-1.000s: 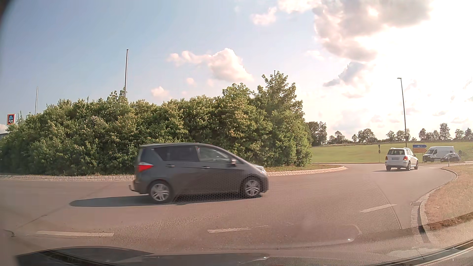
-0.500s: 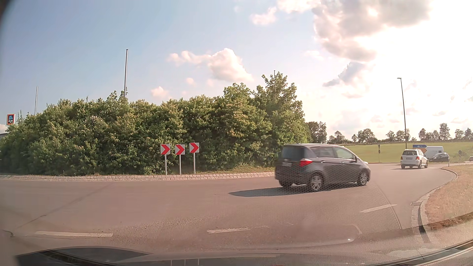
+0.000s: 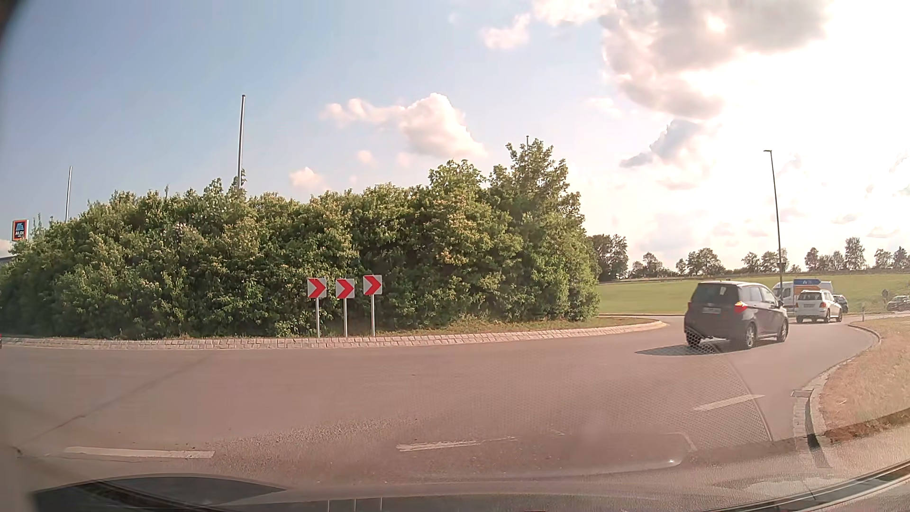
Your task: Follow the waypoints while adhering to traffic rules and regulations
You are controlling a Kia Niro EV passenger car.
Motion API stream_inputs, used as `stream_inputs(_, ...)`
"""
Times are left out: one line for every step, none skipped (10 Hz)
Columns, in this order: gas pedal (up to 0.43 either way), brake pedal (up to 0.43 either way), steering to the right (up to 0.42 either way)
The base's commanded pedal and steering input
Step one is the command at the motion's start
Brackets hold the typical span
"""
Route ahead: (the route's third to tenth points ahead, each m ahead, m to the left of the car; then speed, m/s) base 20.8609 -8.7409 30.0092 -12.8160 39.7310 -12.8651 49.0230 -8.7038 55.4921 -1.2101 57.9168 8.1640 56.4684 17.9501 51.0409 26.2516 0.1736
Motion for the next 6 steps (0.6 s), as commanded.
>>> stream_inputs(0.0, 0.018, 0.079)
stream_inputs(0.0, 0.018, 0.079)
stream_inputs(0.0, 0.018, 0.079)
stream_inputs(0.0, 0.018, 0.079)
stream_inputs(0.0, 0.018, 0.079)
stream_inputs(0.13, 0.018, 0.08)
